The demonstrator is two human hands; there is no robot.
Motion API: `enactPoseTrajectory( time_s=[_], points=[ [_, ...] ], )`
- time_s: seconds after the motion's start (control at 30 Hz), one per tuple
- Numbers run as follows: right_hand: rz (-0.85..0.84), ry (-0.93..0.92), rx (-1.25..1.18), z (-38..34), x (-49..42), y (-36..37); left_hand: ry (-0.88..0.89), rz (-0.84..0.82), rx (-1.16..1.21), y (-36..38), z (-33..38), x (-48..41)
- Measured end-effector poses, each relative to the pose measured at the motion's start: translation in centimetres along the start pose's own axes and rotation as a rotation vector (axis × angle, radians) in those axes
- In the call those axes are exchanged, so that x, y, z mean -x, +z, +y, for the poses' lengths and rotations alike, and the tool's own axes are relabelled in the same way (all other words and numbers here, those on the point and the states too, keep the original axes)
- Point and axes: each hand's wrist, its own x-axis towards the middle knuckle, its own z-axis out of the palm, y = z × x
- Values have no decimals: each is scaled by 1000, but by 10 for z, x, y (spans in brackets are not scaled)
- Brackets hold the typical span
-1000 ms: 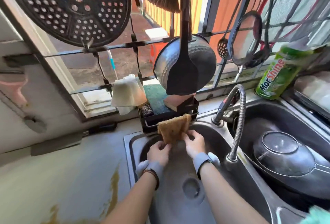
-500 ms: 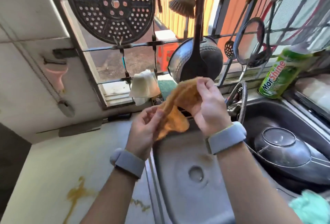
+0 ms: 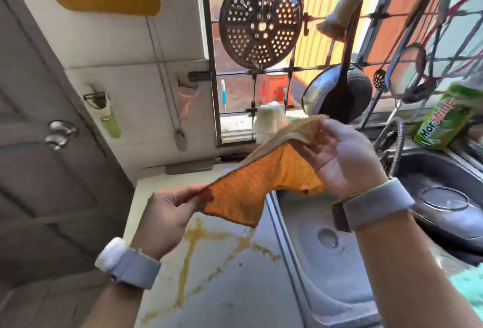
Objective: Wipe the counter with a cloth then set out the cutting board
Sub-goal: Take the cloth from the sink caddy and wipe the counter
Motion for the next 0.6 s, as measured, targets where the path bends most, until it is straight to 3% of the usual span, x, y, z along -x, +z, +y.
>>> enactPoseTrajectory(
  time_s=[0.2, 0.37, 0.5, 0.6],
  points=[
    [139, 220, 93, 53, -52, -1, 40, 145, -475, -40, -9, -61],
    [165, 290, 186, 75, -113, -8, 31, 258, -587, -44, -18, -117],
    [186, 328, 232, 88, -133, -35, 16, 228, -632, -33, -45, -121],
    [237, 411, 349, 113, -119, -77, -88, 97, -690, -18, -86, -98]
  ],
)
